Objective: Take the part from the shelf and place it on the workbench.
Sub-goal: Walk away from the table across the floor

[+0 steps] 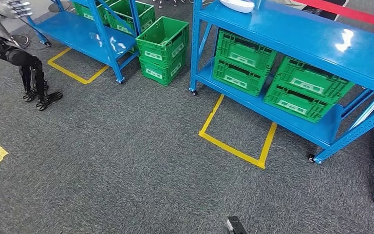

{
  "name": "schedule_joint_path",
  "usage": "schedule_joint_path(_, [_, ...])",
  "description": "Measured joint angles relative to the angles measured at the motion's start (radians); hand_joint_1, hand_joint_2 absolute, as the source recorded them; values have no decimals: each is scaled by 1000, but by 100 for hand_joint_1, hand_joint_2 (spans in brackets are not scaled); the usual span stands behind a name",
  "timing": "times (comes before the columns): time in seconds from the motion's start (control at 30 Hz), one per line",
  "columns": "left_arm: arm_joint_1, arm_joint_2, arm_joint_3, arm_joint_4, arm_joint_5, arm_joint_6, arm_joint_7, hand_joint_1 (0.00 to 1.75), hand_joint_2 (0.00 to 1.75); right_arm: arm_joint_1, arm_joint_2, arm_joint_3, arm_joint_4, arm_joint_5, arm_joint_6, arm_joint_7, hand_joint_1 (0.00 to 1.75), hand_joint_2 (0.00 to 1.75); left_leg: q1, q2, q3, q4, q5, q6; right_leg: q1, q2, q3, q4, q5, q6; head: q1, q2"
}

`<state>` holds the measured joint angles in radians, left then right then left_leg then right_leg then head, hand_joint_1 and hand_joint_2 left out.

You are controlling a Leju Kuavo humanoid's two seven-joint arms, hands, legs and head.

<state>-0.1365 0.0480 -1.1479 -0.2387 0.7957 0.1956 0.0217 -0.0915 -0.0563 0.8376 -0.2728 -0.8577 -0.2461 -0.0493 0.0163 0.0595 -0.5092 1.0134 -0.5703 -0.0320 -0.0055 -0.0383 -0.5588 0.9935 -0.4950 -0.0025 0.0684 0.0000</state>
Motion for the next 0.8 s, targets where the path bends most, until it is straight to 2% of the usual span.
schedule_joint_path(0.03, [-1, 4, 0, 0, 1, 2, -2, 0, 0, -1, 6, 3, 2, 0, 1, 1, 0, 0, 2, -30, -16, 40, -26, -8, -1, 17, 3, -5, 2, -12, -8, 0])
schedule_joint_path(0.07, [-1, 6, 0, 0, 1, 2, -2, 0, 0, -3, 10, 4, 4, 0, 1, 2, 0, 0, 3, -63, -48, 105, -58, -8, 0, 27, 4, -6, 1, -16, -16, 0])
schedule_joint_path(0.1, [1, 8, 0, 0, 1, 3, -2, 0, 0, -6, 13, 5, 5, 0, 2, 2, 0, 0, 2, -73, -89, 180, -88, -7, 2, 40, 5, -6, 0, -19, -22, 0])
schedule_joint_path(0.13, [3, 10, 0, 0, 1, 4, -2, 0, 0, -8, 18, 5, 5, 1, 4, 2, 0, 0, 2, -71, -125, 241, -104, -6, 4, 53, 7, -6, -1, -22, -27, 0])
schedule_joint_path(0.17, [6, 12, 0, 0, 1, 8, -2, 0, 0, -8, 21, 6, 6, 3, 7, 1, 0, 0, 1, -68, -149, 271, -100, -4, 6, 68, 9, -5, -3, -24, -30, 0])
schedule_joint_path(0.2, [7, 15, 0, 0, 2, 13, -1, 0, 0, -7, 24, 7, 7, 5, 10, -2, 0, 0, 1, -67, -154, 261, -74, -2, 8, 84, 12, -5, -5, -24, -32, 0])
schedule_joint_path(0.23, [7, 18, 0, 0, 4, 19, 0, 0, 0, -7, 26, 9, 8, 6, 12, -8, 0, 0, 1, -74, -141, 211, -31, 1, 8, 99, 16, -3, -8, -23, -33, 0])
schedule_joint_path(0.27, [7, 21, 0, 0, 6, 24, 2, 0, 0, -7, 28, 11, 9, 6, 15, -17, 0, 0, 3, -99, -117, 143, 13, 6, 8, 114, 20, -2, -11, -21, -35, 0])
schedule_joint_path(0.3, [7, 25, 0, 0, 8, 27, 5, 0, 0, -8, 30, 13, 11, 4, 17, -28, 0, 0, 6, -133, -93, 81, 45, 10, 8, 128, 21, 2, -16, -17, -37, 0])
schedule_joint_path(0.33, [7, 28, 0, 0, 9, 30, 7, 0, 0, -11, 31, 14, 12, 1, 19, -37, 0, 0, 7, -160, -73, 34, 61, 14, 6, 141, 19, 5, -19, -12, -38, 0])
schedule_joint_path(0.37, [8, 30, 0, 0, 10, 31, 7, 0, 0, -13, 33, 15, 13, 0, 22, -44, 0, 0, 8, -179, -63, 11, 62, 17, 3, 155, 16, 7, -20, -6, -39, 0])
schedule_joint_path(0.4, [9, 32, 0, 0, 11, 32, 6, 0, 0, -16, 33, 18, 14, -1, 24, -47, 0, 0, 6, -176, -58, 4, 57, 19, 0, 169, 12, 7, -20, 1, -39, 0])
schedule_joint_path(0.43, [9, 32, 0, -1, 12, 34, 4, 0, 0, -18, 33, 20, 14, 0, 25, -48, 0, 0, 5, -159, -53, -1, 56, 23, -3, 185, 8, 5, -18, 7, -39, 0])
schedule_joint_path(0.47, [9, 33, 0, -1, 14, 36, 3, 0, 0, -19, 32, 23, 15, 0, 25, -49, 0, 0, 6, -142, -48, -7, 56, 27, -3, 182, 6, 7, -21, 13, -38, 0])
schedule_joint_path(0.5, [9, 33, 0, -1, 14, 37, 1, 0, 0, -20, 32, 24, 16, 0, 24, -49, 0, 0, 7, -123, -42, -14, 56, 32, -1, 161, -2, 22, -31, 19, -34, 0])
schedule_joint_path(0.53, [9, 33, 0, -1, 14, 38, -1, 0, 0, -24, 31, 24, 16, -2, 23, -50, 0, 0, 8, -102, -35, -20, 56, 37, 1, 129, -18, 55, -51, 25, -27, 0])
schedule_joint_path(0.57, [10, 33, 0, -1, 14, 38, -3, 0, 0, -28, 31, 25, 17, -4, 23, -51, 0, 0, 7, -80, -30, -23, 53, 41, 1, 89, -46, 109, -80, 30, -20, 0])
schedule_joint_path(0.6, [11, 31, 0, -1, 14, 37, -6, 0, 0, -34, 31, 25, 17, -8, 22, -52, 0, 0, 5, -58, -26, -24, 50, 44, -1, 62, -83, 178, -111, 36, -13, 0])
schedule_joint_path(0.63, [13, 29, 0, -1, 14, 37, -9, 0, 0, -37, 31, 25, 18, -13, 22, -54, 0, 0, 4, -36, -23, -24, 46, 45, -3, 49, -118, 241, -132, 40, -11, 0])
schedule_joint_path(0.67, [14, 27, 0, -1, 14, 37, -13, 0, 0, -37, 31, 25, 19, -18, 22, -56, 0, 0, 3, -17, -20, -24, 42, 46, -5, 42, -141, 279, -136, 42, -10, 0])
schedule_joint_path(0.7, [13, 23, 0, -1, 14, 37, -18, 0, 0, -34, 31, 25, 19, -22, 21, -56, 0, 0, 2, -2, -15, -24, 38, 44, -6, 38, -143, 280, -120, 43, -10, 0])
schedule_joint_path(0.73, [12, 20, 0, -1, 13, 36, -23, 0, 0, -29, 31, 25, 20, -27, 20, -57, 0, 0, 2, 9, -10, -24, 33, 43, -6, 33, -125, 241, -87, 42, -9, 0])
schedule_joint_path(0.77, [10, 16, 0, -1, 11, 35, -28, 0, 0, -25, 31, 26, 21, -29, 19, -58, 0, 0, 2, 19, -4, -24, 29, 41, -5, 22, -91, 174, -46, 37, -6, 0])
schedule_joint_path(0.8, [8, 11, 0, -1, 9, 34, -33, 0, 0, -23, 31, 26, 23, -32, 18, -59, 0, 0, 0, 27, 2, -24, 24, 37, 1, 0, -56, 104, -17, 30, -3, 0])
